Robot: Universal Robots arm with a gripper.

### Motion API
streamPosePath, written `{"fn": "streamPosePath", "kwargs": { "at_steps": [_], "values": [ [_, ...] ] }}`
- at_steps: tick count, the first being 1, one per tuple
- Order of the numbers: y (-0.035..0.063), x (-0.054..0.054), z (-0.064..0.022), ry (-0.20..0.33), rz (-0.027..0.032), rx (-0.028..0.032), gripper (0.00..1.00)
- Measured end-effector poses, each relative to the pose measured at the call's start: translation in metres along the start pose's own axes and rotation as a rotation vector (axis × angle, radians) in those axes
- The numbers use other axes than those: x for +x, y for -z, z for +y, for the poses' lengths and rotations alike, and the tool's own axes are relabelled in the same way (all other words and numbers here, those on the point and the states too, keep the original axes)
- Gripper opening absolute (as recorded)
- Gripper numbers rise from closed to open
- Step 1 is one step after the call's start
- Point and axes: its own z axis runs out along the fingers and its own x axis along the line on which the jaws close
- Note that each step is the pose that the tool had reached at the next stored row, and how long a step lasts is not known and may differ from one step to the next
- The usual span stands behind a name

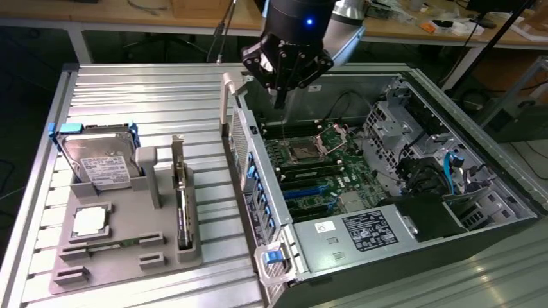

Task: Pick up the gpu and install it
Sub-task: 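Reach for the gpu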

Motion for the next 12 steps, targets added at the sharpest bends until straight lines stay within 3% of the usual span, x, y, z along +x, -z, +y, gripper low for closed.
{"fn": "streamPosePath", "kwargs": {
  "at_steps": [12],
  "values": [
    [0.0003,0.012,-0.0054,0.0,0.0,-0.0001,0.11]
  ]
}}
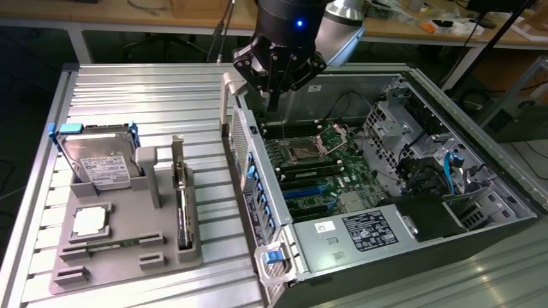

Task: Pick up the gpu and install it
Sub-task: 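Reach for the gpu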

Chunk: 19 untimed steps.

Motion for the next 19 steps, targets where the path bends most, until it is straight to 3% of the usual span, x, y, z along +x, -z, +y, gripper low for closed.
{"fn": "streamPosePath", "kwargs": {
  "at_steps": [19],
  "values": [
    [0.0005,0.016,-0.0018,0.0,0.0,0.0,0.11]
  ]
}}
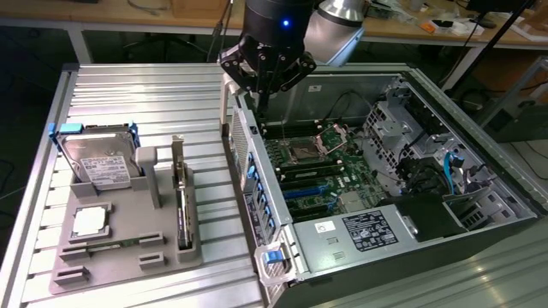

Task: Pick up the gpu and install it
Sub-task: 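Reach for the gpu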

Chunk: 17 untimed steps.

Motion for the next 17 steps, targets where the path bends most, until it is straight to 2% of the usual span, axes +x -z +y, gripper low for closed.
{"fn": "streamPosePath", "kwargs": {
  "at_steps": [17],
  "values": [
    [0.0003,0.011,-0.0011,0.0,0.0,0.0001,0.11]
  ]
}}
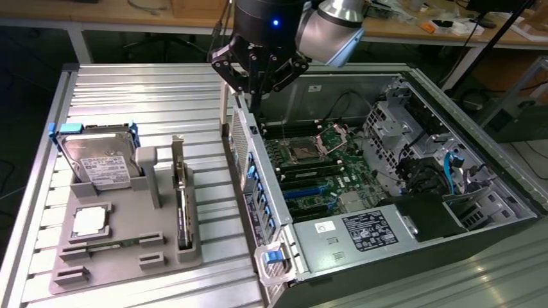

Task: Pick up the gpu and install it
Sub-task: 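Reach for the gpu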

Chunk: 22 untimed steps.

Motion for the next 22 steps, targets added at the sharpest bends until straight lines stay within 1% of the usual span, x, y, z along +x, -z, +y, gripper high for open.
{"fn": "streamPosePath", "kwargs": {
  "at_steps": [22],
  "values": [
    [0.0005,0.017,-0.0014,0.0,0.0,0.0,0.11]
  ]
}}
